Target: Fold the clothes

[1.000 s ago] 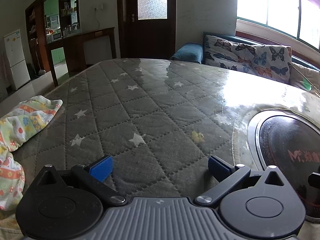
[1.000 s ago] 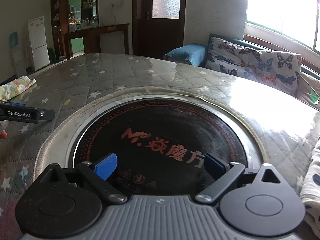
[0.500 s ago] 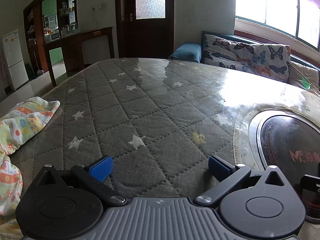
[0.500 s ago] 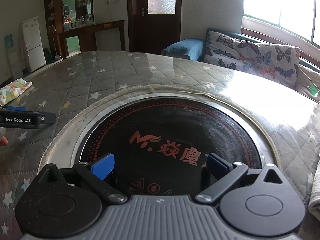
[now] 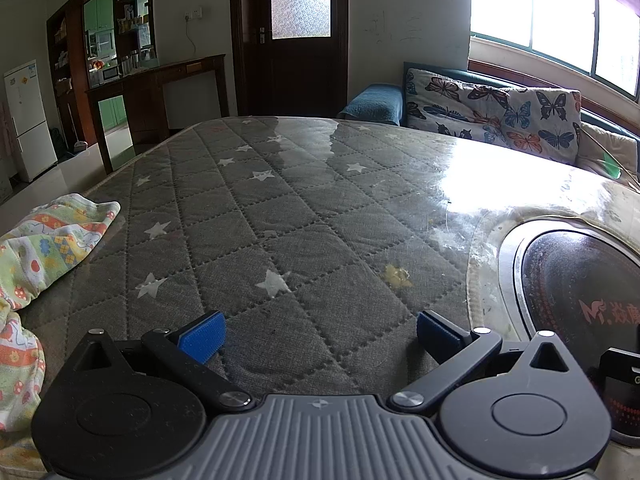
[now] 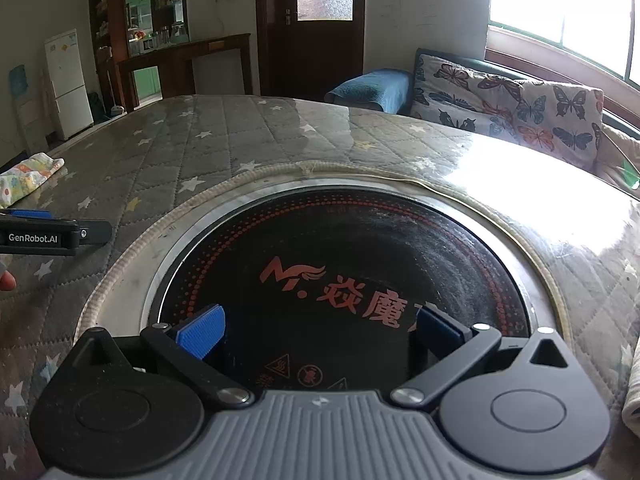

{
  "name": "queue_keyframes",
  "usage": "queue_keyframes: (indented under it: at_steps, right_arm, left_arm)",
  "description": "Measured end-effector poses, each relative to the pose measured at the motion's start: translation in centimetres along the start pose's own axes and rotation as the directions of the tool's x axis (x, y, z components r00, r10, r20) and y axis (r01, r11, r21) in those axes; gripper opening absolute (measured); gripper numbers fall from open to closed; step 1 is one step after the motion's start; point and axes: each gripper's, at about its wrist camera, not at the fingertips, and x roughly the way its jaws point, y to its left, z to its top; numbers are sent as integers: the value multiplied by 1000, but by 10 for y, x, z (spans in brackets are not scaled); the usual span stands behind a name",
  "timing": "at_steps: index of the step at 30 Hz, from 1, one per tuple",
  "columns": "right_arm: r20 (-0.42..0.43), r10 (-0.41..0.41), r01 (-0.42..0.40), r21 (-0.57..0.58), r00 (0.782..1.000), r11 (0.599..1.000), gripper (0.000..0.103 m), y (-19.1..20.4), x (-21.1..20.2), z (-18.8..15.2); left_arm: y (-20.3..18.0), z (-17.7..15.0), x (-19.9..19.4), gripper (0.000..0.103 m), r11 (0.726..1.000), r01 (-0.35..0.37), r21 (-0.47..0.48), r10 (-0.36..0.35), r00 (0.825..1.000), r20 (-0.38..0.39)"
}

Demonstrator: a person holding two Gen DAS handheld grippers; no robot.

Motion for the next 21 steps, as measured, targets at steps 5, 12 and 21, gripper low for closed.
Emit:
queue_keyframes:
  at_steps: [5,12,21]
  right_arm:
    - [6,0,0,1,1000,1000,103,0,-1,-2]
    - [10,0,0,0,1000,1000,103,0,0,-3]
    - [11,1,-1,1,1000,1000,103,-1,-1,-3]
  left_arm:
    - [-2,-1,0,103,1000,0,1,0,1000,1]
    - [-2,-1,0,103,1000,0,0,0,1000,1]
    - [-3,-1,-1,103,1000,0,-1,0,1000,1]
